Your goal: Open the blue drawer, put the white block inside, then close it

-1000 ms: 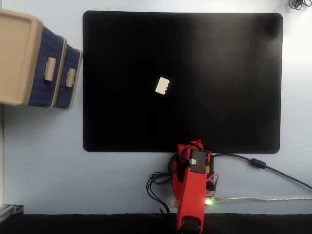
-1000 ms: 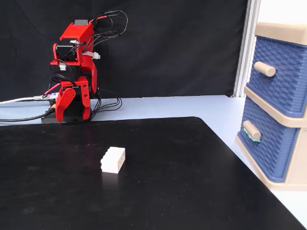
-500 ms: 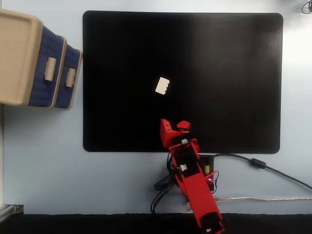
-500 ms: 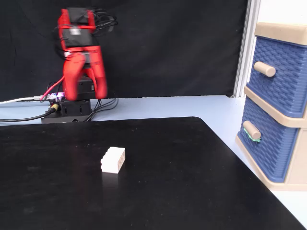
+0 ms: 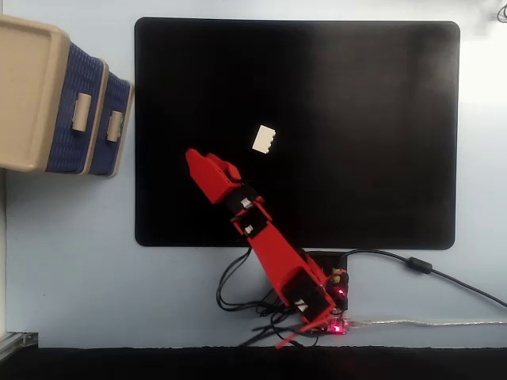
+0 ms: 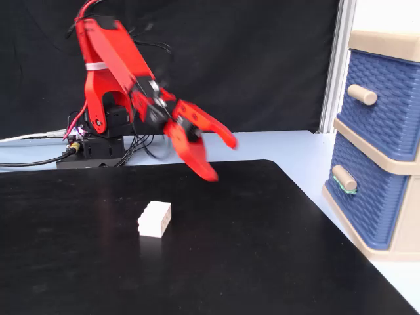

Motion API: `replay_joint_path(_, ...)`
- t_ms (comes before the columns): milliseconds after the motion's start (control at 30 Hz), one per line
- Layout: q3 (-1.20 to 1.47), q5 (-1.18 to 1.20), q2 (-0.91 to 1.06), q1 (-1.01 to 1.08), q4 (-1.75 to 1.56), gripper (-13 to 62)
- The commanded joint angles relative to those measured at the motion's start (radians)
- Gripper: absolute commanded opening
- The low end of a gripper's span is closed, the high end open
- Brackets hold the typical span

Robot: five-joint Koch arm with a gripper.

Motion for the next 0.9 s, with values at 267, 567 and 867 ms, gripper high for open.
replay_joint_path(267,-0.558,0.235,-0.456,-0.012,-0.146,33.1)
replay_joint_path(567,-0.653,0.235,-0.471,-0.150,-0.048,32.5)
replay_joint_path(867,-0.747,0.235,-0.537,-0.169,-0.034,31.4)
